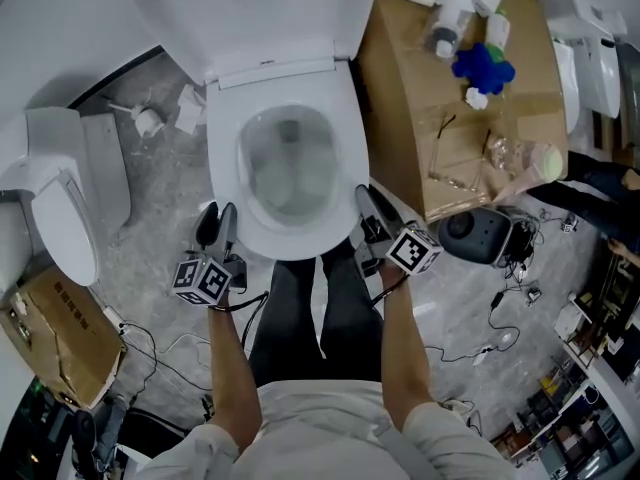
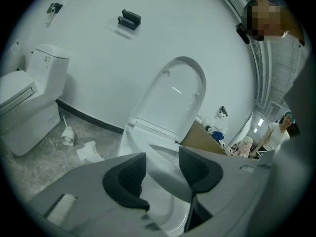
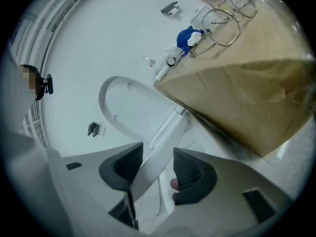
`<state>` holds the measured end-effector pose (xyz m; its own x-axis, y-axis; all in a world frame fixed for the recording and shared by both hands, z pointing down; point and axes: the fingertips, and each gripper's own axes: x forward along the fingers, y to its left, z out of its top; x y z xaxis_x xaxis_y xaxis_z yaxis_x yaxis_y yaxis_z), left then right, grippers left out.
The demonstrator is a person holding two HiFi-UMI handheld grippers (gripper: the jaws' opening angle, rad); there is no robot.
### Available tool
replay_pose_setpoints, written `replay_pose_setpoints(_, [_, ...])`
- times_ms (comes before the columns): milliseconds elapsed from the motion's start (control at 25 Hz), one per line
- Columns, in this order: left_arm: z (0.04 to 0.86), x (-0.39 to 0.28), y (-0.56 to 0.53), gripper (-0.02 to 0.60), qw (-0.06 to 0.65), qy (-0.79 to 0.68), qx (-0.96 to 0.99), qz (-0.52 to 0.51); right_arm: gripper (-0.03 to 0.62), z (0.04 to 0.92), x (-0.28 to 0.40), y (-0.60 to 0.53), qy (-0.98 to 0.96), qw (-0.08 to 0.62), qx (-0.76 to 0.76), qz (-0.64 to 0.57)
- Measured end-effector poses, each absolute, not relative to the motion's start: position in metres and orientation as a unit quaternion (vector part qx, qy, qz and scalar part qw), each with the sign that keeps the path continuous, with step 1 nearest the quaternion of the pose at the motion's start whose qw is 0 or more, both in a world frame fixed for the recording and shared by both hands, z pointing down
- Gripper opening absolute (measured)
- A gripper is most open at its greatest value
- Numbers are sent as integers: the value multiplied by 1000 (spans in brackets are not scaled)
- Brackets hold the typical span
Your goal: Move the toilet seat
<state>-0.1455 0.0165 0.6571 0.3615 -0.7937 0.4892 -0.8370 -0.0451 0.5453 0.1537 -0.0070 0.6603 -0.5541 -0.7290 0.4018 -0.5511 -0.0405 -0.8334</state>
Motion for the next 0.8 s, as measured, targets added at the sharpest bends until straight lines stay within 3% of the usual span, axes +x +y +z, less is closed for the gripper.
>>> replay_pose_setpoints(280, [621,-144,-10,204,354,-561,748,32,204,629,149,-30,678,130,-478,-543])
replay_pose_setpoints(360, [612,-131,-23,142,321,-548,769,69,206,623,149,-34,675,132,-484,-540])
replay_pose_setpoints(400, [610,-128,-29,172,309,-548,773,83,206,620,148,-37,675,134,-486,-538])
replay_pose_setpoints(520, [602,-132,-38,147,301,-567,763,76,209,613,147,-43,673,131,-496,-534])
replay_pose_setpoints(800, [576,-137,-58,155,293,-583,757,37,210,594,152,-58,667,105,-526,-517])
